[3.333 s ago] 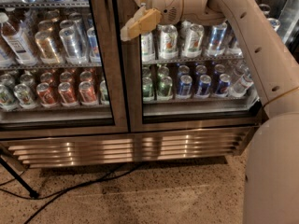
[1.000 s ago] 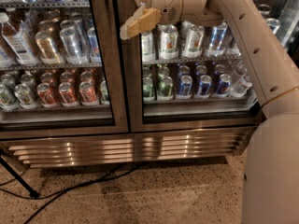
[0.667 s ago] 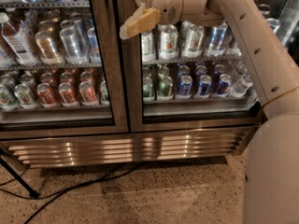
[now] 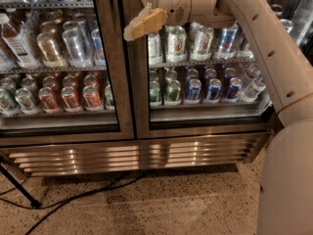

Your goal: Open right fridge door

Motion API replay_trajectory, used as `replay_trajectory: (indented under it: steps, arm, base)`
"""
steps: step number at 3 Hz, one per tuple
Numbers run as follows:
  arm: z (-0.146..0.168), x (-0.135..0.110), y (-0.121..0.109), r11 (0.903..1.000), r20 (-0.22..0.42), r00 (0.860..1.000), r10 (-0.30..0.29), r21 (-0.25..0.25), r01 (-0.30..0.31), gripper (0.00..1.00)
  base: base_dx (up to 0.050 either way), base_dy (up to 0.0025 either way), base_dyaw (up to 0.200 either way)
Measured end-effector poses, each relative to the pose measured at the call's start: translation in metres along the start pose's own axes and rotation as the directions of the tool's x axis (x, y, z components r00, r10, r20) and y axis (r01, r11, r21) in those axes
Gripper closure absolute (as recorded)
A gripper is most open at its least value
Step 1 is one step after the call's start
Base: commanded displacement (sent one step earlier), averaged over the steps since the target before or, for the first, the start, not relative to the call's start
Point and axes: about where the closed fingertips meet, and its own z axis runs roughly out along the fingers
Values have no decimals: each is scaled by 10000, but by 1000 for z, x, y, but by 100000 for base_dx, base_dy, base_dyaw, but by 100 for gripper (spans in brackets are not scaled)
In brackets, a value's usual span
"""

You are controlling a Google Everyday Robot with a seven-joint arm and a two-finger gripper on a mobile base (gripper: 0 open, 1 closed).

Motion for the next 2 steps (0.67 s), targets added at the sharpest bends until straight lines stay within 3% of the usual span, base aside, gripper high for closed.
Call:
replay_trajectory:
  steps: [2]
  arm:
    - [2,-1,0,9998,-54,10000,34,178,-33,0]
  base:
    - [0,0,0]
